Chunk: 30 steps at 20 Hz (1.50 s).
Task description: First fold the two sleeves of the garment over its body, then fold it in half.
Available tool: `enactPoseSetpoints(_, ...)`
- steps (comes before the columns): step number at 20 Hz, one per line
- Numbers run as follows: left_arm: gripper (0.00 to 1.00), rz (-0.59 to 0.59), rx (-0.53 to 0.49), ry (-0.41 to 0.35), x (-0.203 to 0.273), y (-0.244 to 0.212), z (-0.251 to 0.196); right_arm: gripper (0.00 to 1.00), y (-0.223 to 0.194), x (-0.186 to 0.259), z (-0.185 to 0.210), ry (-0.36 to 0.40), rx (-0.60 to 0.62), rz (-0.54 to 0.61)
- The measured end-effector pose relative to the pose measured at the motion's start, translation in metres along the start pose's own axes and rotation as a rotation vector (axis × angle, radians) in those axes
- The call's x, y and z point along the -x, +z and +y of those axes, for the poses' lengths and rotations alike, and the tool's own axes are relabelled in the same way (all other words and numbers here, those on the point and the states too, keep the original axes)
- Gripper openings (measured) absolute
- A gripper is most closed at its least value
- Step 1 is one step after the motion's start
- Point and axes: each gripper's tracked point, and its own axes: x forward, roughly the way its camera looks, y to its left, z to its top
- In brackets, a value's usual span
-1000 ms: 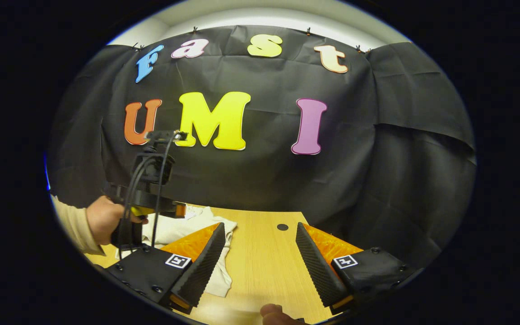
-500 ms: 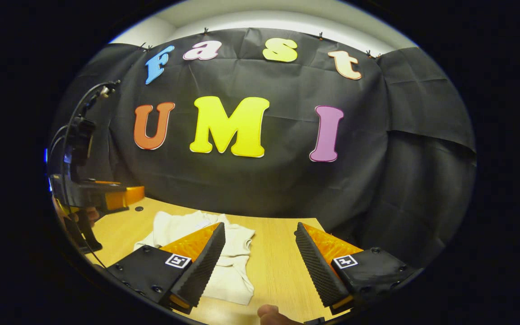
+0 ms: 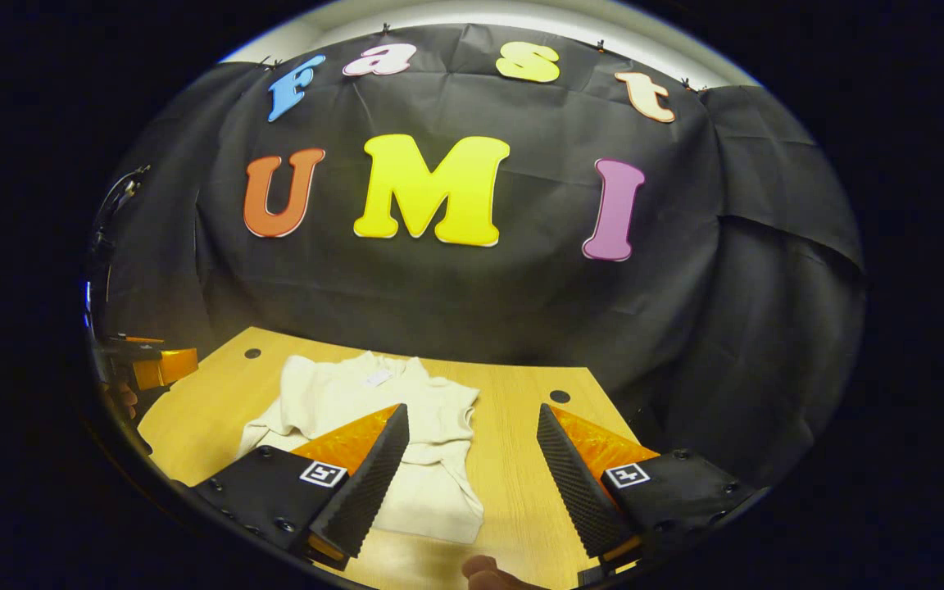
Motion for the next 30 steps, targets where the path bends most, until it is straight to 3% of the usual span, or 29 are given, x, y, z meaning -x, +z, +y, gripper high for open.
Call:
enactPoseSetpoints(10,0.99,0.353,0.000,0.014,-0.035,-0.130,0.021,0.96,-0.125,-0.047,0.014,-0.008,-0.012,0.337)
enactPoseSetpoints(18,0.99,0.601,0.003,0.020,-0.060,-0.199,0.021,0.96,-0.230,-0.076,0.004,-0.031,-0.007,0.635)
enactPoseSetpoints(23,0.99,0.731,0.043,0.025,-0.061,-0.229,0.020,0.99,-0.263,-0.079,0.004,-0.029,-0.028,0.744)
enactPoseSetpoints(30,0.98,0.817,-0.021,-0.007,-0.070,-0.212,0.007,0.98,-0.278,-0.081,0.009,-0.024,-0.180,0.873)
